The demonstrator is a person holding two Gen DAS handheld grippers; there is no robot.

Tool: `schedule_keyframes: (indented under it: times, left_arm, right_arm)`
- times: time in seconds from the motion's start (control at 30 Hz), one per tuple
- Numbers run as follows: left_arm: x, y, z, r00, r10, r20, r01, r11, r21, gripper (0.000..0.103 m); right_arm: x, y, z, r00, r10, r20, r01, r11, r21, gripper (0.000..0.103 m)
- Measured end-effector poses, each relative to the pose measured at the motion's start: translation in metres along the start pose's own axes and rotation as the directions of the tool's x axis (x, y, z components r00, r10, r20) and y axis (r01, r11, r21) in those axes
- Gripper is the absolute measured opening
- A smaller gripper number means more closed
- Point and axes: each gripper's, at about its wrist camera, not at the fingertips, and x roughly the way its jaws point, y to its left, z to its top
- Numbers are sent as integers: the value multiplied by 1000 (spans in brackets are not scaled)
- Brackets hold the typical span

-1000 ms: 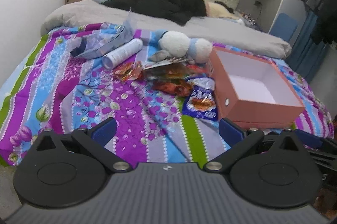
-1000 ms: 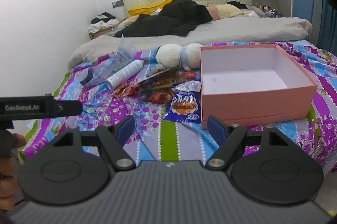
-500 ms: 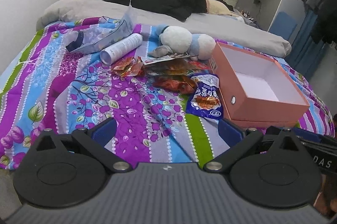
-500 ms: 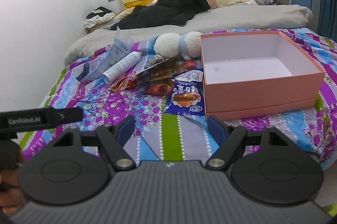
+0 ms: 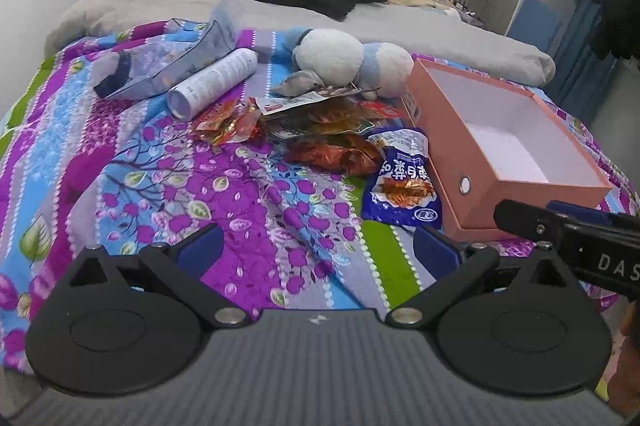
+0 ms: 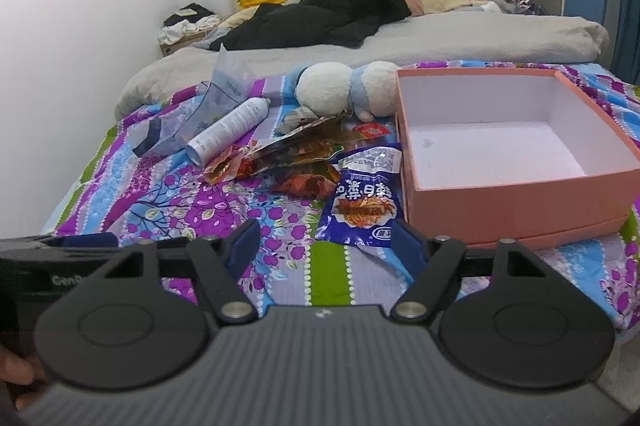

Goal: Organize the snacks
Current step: 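Lower the right tool onto the blue-and-white snack bag and close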

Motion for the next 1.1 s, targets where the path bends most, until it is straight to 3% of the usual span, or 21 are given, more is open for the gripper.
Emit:
schedule_keyframes:
  times: [0.17,0.4,0.57,1.1]
  left_arm:
    - [36,14,13,1000,-12,-7,12,1000,13,94]
    - [93,32,25,997,-74,-9,75,996,47,90]
    - [143,34,19,992,-125,-34,127,989,77,84]
    - [223,28,49,978,-204,-41,208,964,165,77]
  right_arm:
    - [33,-1,9,1000,3,-21,-3,1000,16,62]
    - [80,3,21,1000,-7,-14,7,1000,-6,61]
    - [122,4,19,999,-41,-34,39,999,-38,48]
    - [206,-8,31,990,-111,-91,106,993,-51,47]
